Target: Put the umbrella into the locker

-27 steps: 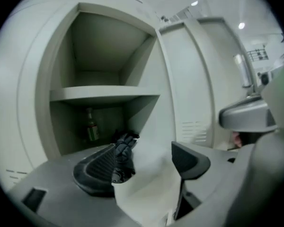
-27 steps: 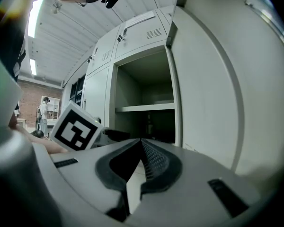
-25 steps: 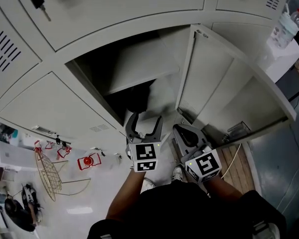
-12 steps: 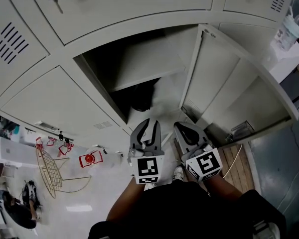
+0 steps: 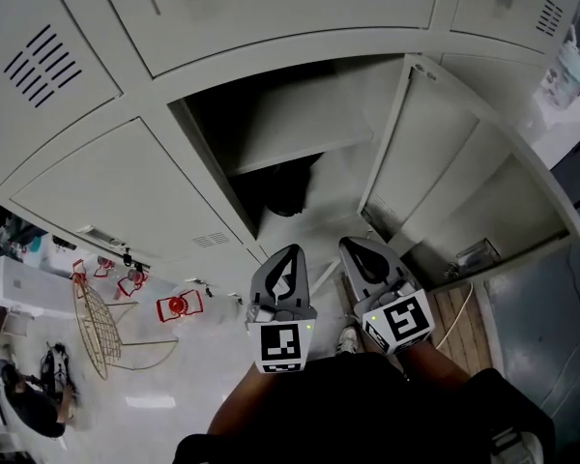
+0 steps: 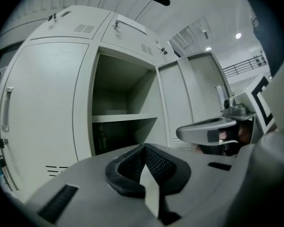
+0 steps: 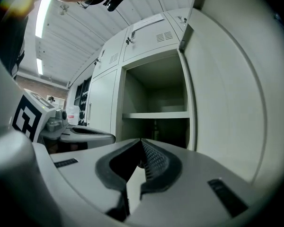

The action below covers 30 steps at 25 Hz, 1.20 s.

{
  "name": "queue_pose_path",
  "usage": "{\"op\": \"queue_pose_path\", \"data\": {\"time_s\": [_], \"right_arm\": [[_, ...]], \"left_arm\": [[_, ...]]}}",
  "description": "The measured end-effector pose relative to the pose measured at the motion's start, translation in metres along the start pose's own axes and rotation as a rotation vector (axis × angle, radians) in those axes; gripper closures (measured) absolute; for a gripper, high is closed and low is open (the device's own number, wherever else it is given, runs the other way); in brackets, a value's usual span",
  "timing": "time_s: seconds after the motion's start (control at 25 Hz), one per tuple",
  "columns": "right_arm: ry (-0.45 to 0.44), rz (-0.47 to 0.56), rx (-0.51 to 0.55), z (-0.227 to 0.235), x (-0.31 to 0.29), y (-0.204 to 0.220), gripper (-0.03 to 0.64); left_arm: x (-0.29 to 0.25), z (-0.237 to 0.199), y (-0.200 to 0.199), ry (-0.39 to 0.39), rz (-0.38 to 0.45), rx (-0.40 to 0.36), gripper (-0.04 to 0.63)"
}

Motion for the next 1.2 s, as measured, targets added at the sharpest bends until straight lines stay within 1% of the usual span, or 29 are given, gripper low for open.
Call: {"op": "queue_pose_path", "data": {"time_s": [0.32,0.64,0.8,1.2], "right_arm": [[-0.020,0.025,0.037,-0.015,-0.003,-0.009,0.618],[-0.036,0.032,0.045,-0.027,-0.006,-0.007,0.618],[-0.035,0.042,0.050,-0.030,-0.006,-0.011,0.618],[-0.031,0.034,0.046,-0.029,-0.008,-0.008,0.618]], "left_arm": [[0.022,-0.004,0.005,0.018,0.019,0.075,0.595],[0.028,-0.007,0.004,0.038,0.013,0.083,0.595],[0.030,-0.008,0.005,0.032,0.022,0.089,0.595],[0.028,-0.008,0.003,0.031,0.019,0.074,0.595]]}}
Point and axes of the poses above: the fingertips, and each gripper's own axes: x backward along the fingers, z to its right, y out of its underside, the point moved 7 cm from there along x, backward along the fingers, and after that the axes turned 13 degrees about y, right-handed, at the moved point
